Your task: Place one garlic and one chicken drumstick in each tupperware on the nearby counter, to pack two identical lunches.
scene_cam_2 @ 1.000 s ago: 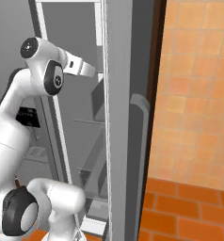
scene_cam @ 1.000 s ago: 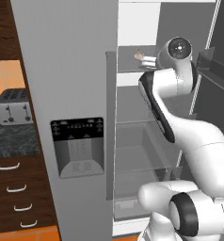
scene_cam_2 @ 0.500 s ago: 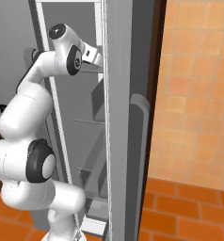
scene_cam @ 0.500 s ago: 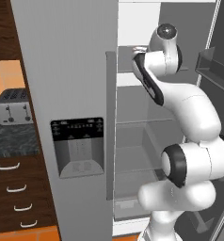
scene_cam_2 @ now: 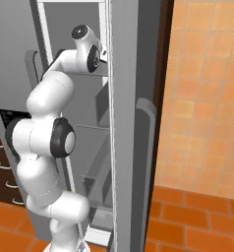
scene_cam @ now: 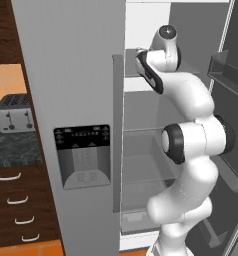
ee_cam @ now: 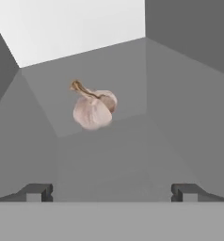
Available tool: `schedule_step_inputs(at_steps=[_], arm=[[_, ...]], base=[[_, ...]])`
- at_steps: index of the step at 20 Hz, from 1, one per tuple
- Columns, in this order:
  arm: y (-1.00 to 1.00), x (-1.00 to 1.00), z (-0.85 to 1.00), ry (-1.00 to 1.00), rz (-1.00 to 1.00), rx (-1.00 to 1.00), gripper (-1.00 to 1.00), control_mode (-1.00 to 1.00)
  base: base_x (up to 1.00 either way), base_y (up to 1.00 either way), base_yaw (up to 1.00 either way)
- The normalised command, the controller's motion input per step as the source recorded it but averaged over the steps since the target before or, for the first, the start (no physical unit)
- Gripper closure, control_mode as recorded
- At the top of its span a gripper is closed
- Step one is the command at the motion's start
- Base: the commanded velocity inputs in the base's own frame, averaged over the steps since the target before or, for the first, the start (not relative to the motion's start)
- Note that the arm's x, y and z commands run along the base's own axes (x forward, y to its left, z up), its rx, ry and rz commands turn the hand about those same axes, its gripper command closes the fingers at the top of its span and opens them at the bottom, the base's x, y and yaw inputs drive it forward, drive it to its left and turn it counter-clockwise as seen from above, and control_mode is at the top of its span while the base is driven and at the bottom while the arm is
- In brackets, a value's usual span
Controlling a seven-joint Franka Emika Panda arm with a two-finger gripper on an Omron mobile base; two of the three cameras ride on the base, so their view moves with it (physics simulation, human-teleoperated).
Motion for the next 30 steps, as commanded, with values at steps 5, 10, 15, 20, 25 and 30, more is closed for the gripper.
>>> schedule_step_inputs(at_steps=[5,10,15,20,25,30], arm=[[-0.14,0.72,-0.06,0.0,0.0,0.01,-1.0,-1.0],[-0.06,0.58,-0.13,0.0,0.0,0.0,-1.0,-1.0],[0.0,0.54,-0.17,0.01,0.0,0.0,-1.0,-1.0],[0.0,0.39,-0.28,0.05,0.0,0.0,1.0,-1.0],[0.0,0.07,-0.47,-0.01,0.0,0.0,1.0,-1.0],[0.0,-0.08,-0.82,-0.37,0.0,-0.03,1.0,-1.0]], base=[[0.0,0.0,0.0],[0.0,0.0,0.0],[0.0,0.0,0.0],[0.0,0.0,0.0],[0.0,0.0,0.0],[0.0,0.0,0.0]])
